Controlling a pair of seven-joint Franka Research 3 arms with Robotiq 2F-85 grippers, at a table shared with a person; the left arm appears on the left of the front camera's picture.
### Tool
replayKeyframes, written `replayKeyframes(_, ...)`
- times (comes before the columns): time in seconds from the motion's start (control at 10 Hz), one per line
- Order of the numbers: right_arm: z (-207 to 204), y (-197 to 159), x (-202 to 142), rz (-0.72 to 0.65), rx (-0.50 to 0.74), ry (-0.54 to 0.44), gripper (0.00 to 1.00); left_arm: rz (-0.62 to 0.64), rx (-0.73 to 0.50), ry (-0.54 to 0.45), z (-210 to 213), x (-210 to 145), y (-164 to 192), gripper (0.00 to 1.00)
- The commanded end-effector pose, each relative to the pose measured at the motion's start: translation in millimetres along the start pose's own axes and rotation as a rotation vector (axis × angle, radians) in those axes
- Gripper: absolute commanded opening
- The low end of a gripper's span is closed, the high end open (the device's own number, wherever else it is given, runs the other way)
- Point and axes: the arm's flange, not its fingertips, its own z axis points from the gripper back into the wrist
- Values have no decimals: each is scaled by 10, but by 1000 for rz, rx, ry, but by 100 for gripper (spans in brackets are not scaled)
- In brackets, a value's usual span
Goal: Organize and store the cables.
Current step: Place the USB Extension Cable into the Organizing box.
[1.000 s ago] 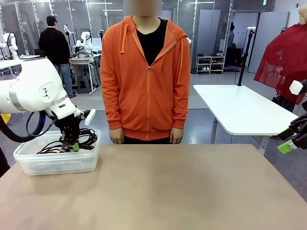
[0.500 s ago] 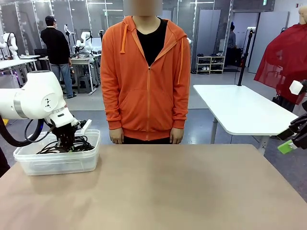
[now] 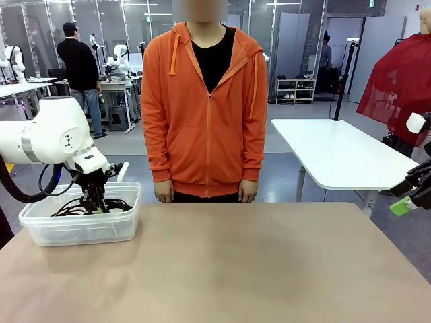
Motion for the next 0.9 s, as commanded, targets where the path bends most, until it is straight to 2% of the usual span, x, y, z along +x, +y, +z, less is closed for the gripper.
replayKeyframes(0.0, 10, 7, -8, 6, -5, 13, 100, 39, -35, 20, 54, -18, 66, 51)
replayKeyframes(0.1, 10, 7, -8, 6, -5, 13, 100, 45, -45, 29, 62, -17, 77, 100)
replayKeyframes(0.2, 10, 7, -8, 6, -5, 13, 100, 54, -43, 22, 120, -10, 116, 80)
replayKeyframes(0.3, 10, 7, -8, 6, -5, 13, 100, 63, -39, 20, 185, -18, 158, 100)
replayKeyframes(0.8, 10, 7, -8, 6, -5, 13, 100, 139, -70, 15, 445, 6, 248, 100)
